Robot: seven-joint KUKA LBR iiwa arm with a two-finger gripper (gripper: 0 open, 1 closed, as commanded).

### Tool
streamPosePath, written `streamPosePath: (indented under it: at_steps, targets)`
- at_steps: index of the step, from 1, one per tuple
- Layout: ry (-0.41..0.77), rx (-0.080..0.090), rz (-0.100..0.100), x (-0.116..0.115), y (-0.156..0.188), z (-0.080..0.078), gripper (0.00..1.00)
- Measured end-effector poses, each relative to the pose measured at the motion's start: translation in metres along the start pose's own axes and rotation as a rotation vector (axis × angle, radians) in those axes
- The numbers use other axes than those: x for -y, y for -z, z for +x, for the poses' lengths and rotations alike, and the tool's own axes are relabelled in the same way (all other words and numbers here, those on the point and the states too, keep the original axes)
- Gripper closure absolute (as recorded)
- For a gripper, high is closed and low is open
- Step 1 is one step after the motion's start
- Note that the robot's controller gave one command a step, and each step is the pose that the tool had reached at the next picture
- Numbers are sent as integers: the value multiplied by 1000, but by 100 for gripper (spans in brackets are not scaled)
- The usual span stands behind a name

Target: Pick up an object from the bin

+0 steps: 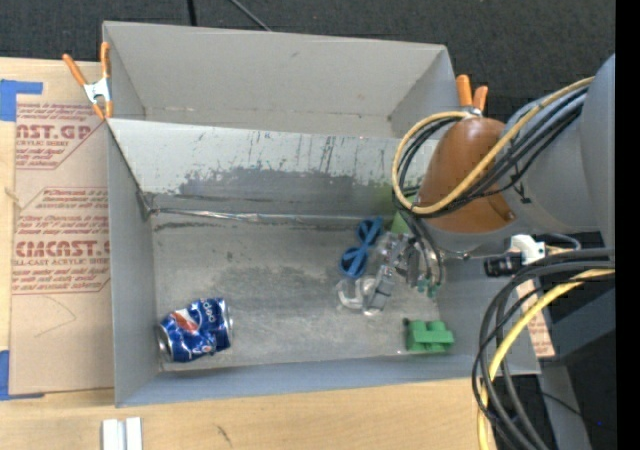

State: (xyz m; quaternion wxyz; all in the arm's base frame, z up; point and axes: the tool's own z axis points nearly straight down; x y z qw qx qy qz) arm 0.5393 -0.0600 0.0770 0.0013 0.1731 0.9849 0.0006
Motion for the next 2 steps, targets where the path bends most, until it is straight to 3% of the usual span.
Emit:
streamPosePath:
  at_steps: [1, 2]
  targets:
    - [15, 5, -1, 0, 112, 8, 100]
    - [12, 8, -1, 4, 187, -8, 100]
